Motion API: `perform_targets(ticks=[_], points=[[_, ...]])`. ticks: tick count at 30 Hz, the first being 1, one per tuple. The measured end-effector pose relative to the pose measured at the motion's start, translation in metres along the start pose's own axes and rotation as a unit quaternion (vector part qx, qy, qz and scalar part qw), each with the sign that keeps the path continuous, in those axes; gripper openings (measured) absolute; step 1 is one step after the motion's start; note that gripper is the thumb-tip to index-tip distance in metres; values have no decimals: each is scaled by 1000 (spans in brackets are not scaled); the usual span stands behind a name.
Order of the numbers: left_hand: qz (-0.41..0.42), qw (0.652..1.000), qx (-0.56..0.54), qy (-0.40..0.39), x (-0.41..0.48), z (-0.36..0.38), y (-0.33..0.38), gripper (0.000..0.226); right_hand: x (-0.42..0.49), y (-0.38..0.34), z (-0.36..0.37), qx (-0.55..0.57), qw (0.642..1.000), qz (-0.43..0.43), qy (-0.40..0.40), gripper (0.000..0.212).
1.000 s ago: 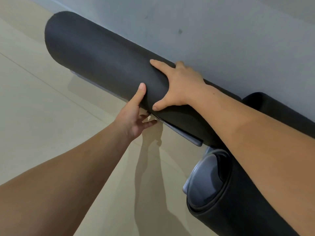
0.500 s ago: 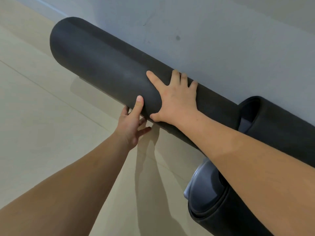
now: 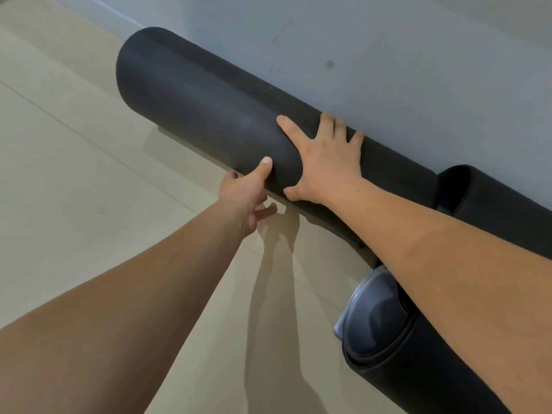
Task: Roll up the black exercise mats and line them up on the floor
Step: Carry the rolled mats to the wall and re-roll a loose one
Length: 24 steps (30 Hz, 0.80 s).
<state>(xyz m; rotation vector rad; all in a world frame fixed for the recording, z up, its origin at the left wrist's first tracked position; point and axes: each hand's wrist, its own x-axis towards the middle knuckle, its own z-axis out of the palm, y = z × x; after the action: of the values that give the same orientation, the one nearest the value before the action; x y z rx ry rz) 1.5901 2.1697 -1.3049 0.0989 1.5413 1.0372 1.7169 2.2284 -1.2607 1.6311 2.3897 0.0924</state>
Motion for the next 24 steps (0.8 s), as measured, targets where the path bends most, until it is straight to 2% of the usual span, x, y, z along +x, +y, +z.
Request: perform_targets(ticks=[3, 9, 13, 15, 18, 20, 24], points=[[-3, 996, 81, 30, -9, -16, 7, 71, -13, -16, 1, -19, 1000, -1, 22, 128], [32, 985, 166, -18, -43, -63, 7, 64, -56, -68, -3, -23, 996, -79, 39, 90], [47, 970, 231, -53, -79, -112, -1, 36, -81, -125, -21, 12, 988, -157, 5, 59], [49, 967, 243, -55, -96, -143, -2, 31, -89, -152, -32, 37, 984, -173, -27, 48], [53, 964, 258, -42, -119, -209, -6, 35, -106, -200, -53, 49, 977, -178, -104, 31], [48, 962, 269, -21, -139, -268, -12, 37, -124, -242, -63, 13, 968, -219, -120, 17], [51, 959, 276, 44, -187, -394, -17, 28, -157, -328, -99, -22, 947, -298, -120, 23]])
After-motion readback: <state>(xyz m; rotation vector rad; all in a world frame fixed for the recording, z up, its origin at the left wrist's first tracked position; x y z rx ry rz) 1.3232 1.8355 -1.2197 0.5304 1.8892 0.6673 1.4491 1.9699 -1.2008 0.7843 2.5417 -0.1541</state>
